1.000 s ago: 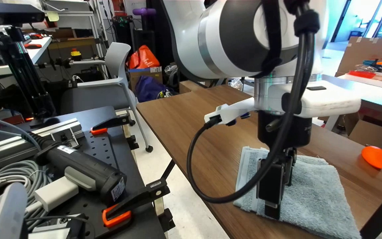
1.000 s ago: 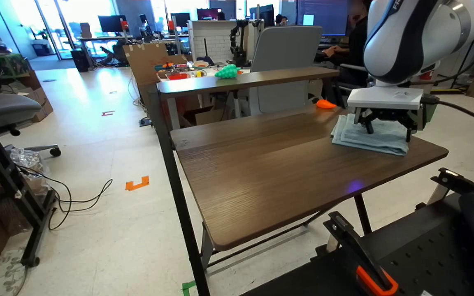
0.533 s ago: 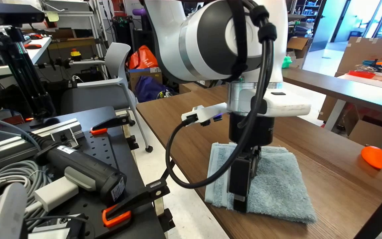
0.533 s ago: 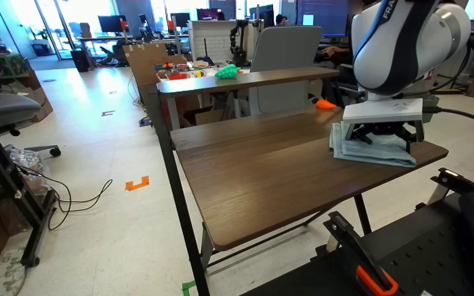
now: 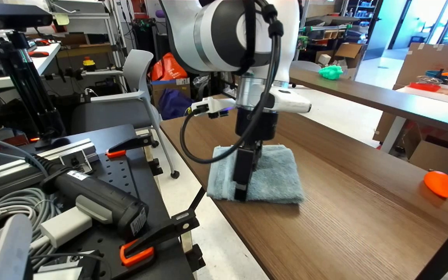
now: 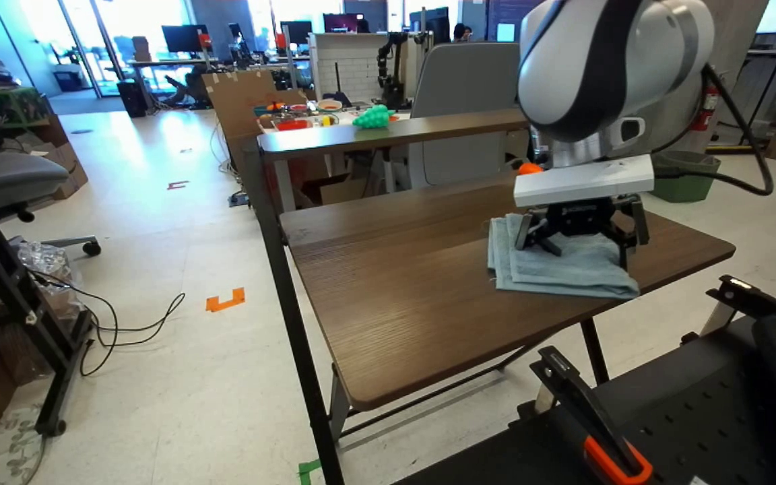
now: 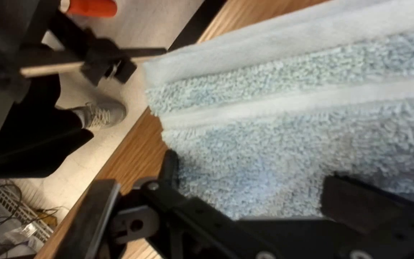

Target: Use the blue towel to wipe the table

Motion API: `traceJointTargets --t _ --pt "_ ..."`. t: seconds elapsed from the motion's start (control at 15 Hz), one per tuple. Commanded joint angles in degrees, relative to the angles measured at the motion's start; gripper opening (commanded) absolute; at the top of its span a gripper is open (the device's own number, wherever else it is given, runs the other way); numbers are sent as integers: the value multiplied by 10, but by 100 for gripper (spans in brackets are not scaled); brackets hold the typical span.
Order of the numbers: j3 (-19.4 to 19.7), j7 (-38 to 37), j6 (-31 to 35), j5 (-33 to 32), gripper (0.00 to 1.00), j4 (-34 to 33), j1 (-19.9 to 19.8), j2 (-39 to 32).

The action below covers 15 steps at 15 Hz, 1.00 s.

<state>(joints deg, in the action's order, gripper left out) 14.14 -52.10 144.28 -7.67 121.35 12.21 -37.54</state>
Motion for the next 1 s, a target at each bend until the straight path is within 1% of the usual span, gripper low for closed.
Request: traceJointTargets --t 0.0,0.2,0.53,0.73,0.93 --pt "-64 -2 -37 49 100 -9 0 -6" --pt "-79 -42 9 52 100 1 27 -24" --pt "-80 -93 60 43 100 7 54 -43" --pt "-98 -112 90 63 100 13 58 -44" --pt "-124 -114 109 95 100 2 48 -42"
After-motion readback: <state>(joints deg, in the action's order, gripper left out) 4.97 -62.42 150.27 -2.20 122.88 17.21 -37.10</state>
